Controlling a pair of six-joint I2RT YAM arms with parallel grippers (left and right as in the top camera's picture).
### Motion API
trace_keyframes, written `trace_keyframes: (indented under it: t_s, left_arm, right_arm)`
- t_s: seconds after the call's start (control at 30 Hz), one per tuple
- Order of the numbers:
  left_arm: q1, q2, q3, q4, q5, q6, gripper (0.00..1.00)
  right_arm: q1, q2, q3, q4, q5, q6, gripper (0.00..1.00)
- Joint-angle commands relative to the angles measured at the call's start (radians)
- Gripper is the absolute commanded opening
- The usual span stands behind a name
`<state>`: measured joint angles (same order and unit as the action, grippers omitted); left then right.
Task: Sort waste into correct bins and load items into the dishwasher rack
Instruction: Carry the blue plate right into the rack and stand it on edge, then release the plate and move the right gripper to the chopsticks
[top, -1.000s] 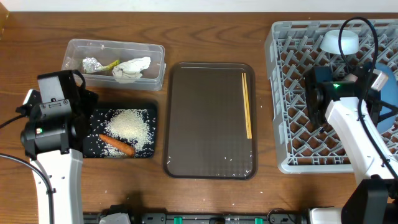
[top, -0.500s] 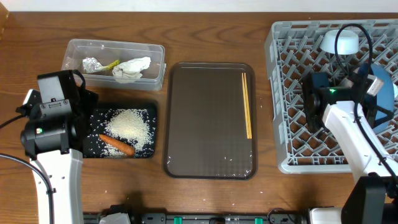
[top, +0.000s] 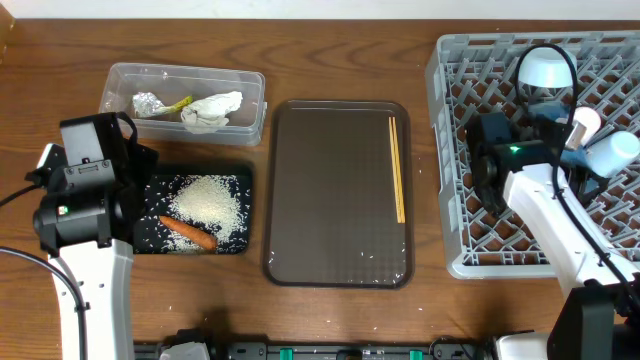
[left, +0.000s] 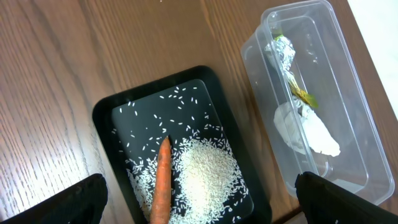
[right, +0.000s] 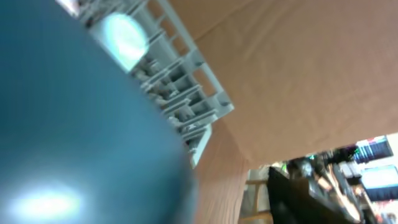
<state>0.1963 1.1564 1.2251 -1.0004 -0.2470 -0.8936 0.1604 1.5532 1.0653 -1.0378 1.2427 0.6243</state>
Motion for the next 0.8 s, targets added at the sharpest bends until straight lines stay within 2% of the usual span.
trace_keyframes:
  t_s: [0.0, 0.2, 0.3, 0.4, 0.5, 0.53, 0.77]
  left_arm:
    - [0.005, 0.000, 0.002, -0.005, -0.024, 0.002, 0.99]
    - [0.005, 0.000, 0.002, -0.005, -0.024, 0.002, 0.99]
    - [0.005, 0.000, 0.002, -0.005, -0.024, 0.002, 0.99]
    - [0.005, 0.000, 0.002, -0.005, -0.024, 0.002, 0.99]
    - [0.005, 0.000, 0.002, -0.005, -0.024, 0.002, 0.99]
    - [0.005, 0.000, 0.002, -0.005, -0.024, 0.002, 0.99]
    - [0.005, 0.000, 0.002, -0.005, -0.024, 0.002, 0.99]
  right_arm:
    - [0.013, -0.008, 0.017, -0.003, -0.131, -0.013, 0.76]
    - [0.013, -0.071, 0.121, -0.031, -0.410, -0.013, 0.79]
    - [0.013, -0.137, 0.200, -0.060, -0.591, -0.014, 0.85]
    - [0.013, -0.215, 0.286, -0.087, -0.826, -0.106, 0.86]
    - [0.013, -0.287, 0.361, -0.114, -1.023, -0.193, 0.99]
    - [0.013, -0.312, 0.381, -0.123, -1.072, -0.196, 0.99]
    - [0.013, -0.457, 0.409, -0.126, -1.223, -0.195, 0.99]
